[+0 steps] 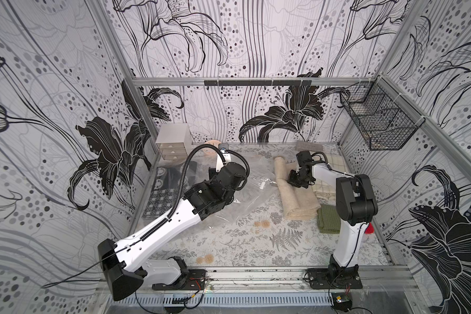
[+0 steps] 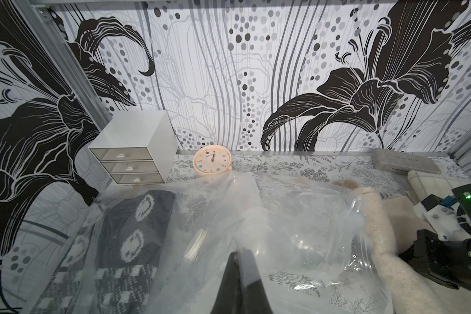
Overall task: Take the scarf out of the vacuum bag
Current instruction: Take out the scarf from the vacuum bag.
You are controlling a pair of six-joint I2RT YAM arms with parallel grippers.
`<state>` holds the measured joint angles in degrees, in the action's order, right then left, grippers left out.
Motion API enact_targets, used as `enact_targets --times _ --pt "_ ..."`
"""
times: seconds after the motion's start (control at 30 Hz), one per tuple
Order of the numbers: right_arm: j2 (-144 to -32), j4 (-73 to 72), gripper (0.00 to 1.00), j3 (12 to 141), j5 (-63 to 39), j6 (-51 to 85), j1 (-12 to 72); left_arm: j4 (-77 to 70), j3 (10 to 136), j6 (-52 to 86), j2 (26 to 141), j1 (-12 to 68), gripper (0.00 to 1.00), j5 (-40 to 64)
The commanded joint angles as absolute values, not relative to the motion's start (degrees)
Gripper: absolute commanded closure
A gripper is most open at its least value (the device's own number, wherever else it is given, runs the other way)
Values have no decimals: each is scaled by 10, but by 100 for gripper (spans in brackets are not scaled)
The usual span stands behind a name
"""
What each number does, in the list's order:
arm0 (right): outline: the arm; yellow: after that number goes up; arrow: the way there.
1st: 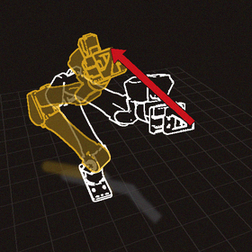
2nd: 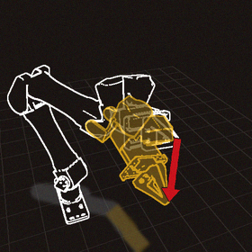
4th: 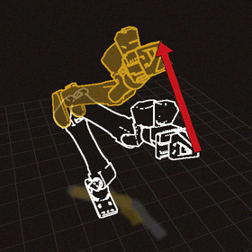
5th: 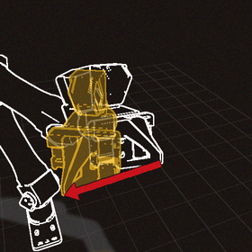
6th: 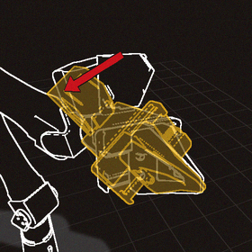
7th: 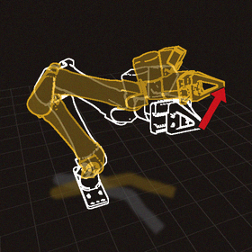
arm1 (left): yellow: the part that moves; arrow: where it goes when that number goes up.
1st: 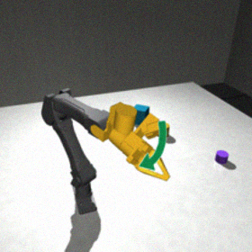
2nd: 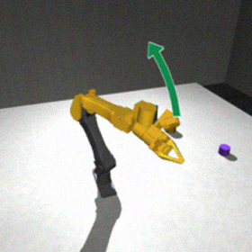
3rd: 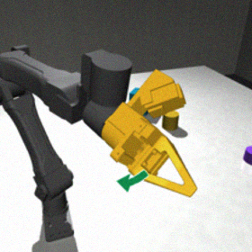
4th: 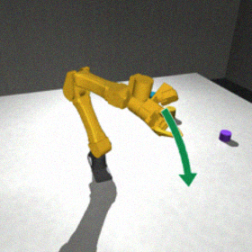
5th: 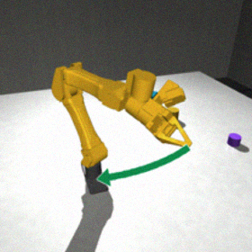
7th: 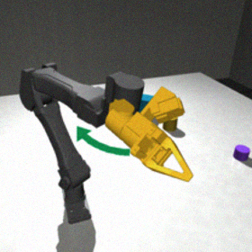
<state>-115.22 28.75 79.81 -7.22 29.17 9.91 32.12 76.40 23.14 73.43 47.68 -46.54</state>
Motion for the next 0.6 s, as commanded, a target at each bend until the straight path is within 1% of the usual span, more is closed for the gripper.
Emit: enact_targets --times 0.0,0.23,0.37,0.5,0.57 --pt "-1189 341 100 812 -39 311 89 260 795 203 723 478 100 -477" --pt "-1213 385 100 866 -20 327 90 225 832 158 728 486 100 -476" --pt "-1214 365 100 877 -60 321 88 215 841 145 736 488 100 -471" --pt "-1158 296 100 832 -127 308 89 210 839 145 753 489 100 -464" --pt "-1118 295 100 811 -135 300 89 213 838 152 766 488 100 -455"
